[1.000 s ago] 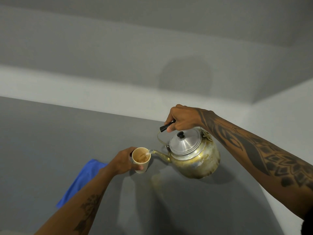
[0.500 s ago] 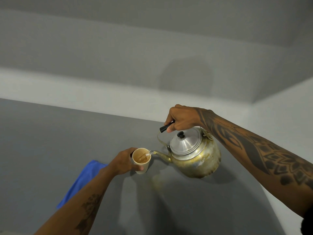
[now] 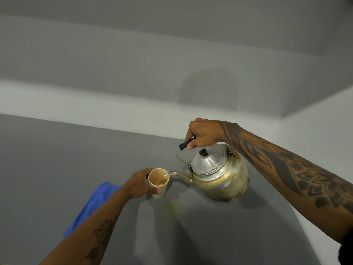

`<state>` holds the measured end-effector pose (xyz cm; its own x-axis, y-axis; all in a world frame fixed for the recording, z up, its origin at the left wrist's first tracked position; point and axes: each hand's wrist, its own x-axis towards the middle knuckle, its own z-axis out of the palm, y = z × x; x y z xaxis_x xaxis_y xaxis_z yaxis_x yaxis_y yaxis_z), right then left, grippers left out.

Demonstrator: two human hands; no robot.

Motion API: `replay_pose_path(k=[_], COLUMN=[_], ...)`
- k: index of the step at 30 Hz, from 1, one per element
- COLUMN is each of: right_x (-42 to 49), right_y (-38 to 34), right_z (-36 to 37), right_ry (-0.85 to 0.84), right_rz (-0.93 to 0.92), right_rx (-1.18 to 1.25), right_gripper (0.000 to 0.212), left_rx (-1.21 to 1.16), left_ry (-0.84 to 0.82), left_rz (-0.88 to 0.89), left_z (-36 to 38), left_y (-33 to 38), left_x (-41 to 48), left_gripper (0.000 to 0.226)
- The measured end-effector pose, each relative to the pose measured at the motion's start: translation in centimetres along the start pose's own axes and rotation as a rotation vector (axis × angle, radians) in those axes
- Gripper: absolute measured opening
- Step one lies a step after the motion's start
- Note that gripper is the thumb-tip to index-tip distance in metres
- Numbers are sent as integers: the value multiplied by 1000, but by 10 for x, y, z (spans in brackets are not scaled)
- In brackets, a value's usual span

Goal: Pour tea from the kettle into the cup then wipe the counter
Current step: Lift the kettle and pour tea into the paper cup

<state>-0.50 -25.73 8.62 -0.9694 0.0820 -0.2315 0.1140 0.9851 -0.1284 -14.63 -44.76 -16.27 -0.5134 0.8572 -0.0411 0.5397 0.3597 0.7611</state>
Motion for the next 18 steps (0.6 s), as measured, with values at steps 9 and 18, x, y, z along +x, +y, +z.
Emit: replay_pose_path(k=[9, 18], right_x=[-2, -2], right_y=[-4, -4], right_z=[-2, -3], right_ry=[8, 10], right_rz=[5, -1], right_rx=[-6, -11], right_gripper=[27, 28], left_rx=[-10, 14], left_ry=[27, 16], left_rz=[-20, -40], left_z=[-1, -2], left_y=[3, 6], left_x=[-2, -3], left_gripper=[72, 72])
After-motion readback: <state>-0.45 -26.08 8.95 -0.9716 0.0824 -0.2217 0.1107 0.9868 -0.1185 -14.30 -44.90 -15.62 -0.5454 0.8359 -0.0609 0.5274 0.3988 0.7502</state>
